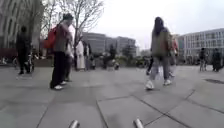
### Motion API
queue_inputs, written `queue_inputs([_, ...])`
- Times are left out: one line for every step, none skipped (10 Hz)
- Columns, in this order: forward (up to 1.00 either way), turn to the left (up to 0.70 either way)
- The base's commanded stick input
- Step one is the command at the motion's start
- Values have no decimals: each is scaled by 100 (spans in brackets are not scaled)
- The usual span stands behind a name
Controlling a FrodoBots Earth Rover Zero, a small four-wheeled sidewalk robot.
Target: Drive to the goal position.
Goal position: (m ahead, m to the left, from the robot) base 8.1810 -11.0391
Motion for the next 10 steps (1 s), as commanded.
queue_inputs([0,-67])
queue_inputs([0,-80])
queue_inputs([0,-85])
queue_inputs([0,-14])
queue_inputs([3,-11])
queue_inputs([4,-10])
queue_inputs([1,-10])
queue_inputs([0,-9])
queue_inputs([0,-8])
queue_inputs([0,-8])
